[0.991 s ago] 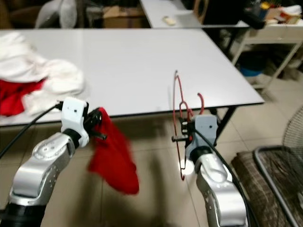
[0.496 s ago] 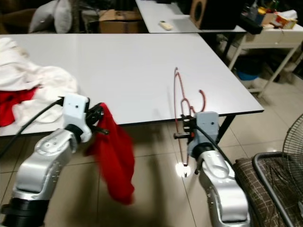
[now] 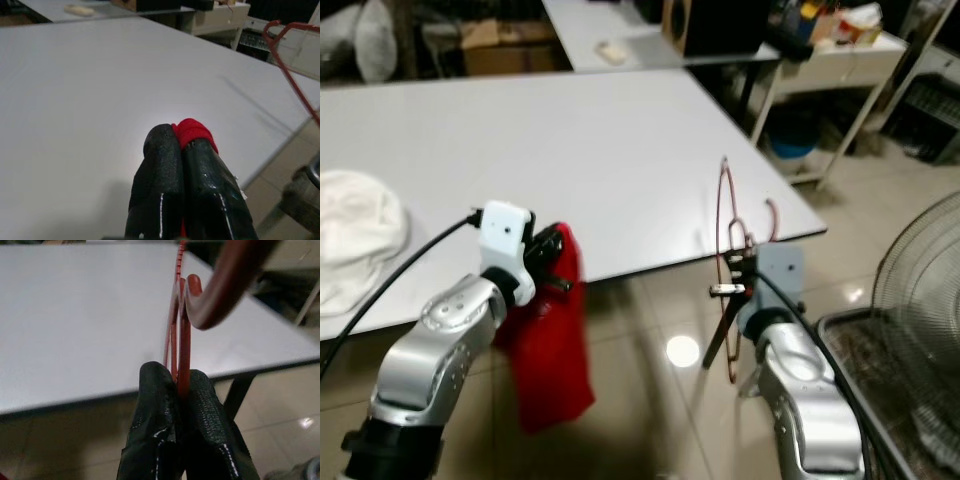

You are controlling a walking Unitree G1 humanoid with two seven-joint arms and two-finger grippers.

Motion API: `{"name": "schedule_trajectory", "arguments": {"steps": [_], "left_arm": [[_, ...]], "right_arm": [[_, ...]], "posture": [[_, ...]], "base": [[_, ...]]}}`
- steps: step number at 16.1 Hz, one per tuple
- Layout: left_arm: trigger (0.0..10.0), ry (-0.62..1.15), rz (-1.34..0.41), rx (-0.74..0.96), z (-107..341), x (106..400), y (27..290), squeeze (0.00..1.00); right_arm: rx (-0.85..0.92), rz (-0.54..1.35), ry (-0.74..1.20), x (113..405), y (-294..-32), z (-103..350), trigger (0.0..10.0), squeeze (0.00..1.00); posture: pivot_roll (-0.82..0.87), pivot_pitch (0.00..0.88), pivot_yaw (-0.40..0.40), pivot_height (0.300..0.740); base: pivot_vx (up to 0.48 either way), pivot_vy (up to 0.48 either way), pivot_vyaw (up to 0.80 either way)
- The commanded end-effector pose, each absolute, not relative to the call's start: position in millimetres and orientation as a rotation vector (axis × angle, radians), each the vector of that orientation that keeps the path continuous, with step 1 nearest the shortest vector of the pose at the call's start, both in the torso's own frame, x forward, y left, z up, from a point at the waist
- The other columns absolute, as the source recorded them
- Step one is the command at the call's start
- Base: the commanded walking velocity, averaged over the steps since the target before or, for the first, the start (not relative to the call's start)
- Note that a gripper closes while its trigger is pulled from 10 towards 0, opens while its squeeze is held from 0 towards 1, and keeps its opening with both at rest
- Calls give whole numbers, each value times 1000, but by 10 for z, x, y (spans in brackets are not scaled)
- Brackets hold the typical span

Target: Hang hanger

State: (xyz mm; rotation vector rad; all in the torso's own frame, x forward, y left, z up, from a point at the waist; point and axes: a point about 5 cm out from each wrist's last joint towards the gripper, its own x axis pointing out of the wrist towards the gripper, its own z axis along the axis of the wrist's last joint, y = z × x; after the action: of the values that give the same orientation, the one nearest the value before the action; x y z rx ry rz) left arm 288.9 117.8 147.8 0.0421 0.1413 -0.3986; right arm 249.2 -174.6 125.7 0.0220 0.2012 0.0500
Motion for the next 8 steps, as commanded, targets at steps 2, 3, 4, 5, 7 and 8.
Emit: {"name": "schedule_trajectory", "arguments": {"steps": [2,3,4,5,7,8], "left_arm": [[10000,107,-373,53,1549,2911,1248,0],[10000,105,-376,53,1553,2918,1245,0],[10000,103,-378,53,1555,2923,1242,0],[10000,102,-378,54,1555,2927,1238,0],[10000,101,-378,54,1558,2931,1235,0],[10000,98,-376,53,1559,2923,1228,0]], "right_arm": [[25,75,192,2503,-1675,1278,10000,0],[-2,95,194,2504,-1652,1282,10000,0],[-19,103,195,2507,-1640,1284,10000,0],[-28,108,196,2511,-1631,1281,10000,0],[-31,111,196,2514,-1626,1280,10000,0],[-36,116,195,2511,-1627,1277,10000,0]], "posture": [[-27,47,-31,740],[-25,45,-30,740],[-24,45,-31,740],[-23,43,-33,740],[-23,43,-33,740],[-29,43,-38,740]], "base": [[292,0,0],[289,0,0],[289,0,800],[289,0,800],[289,0,800],[292,0,800]]}}
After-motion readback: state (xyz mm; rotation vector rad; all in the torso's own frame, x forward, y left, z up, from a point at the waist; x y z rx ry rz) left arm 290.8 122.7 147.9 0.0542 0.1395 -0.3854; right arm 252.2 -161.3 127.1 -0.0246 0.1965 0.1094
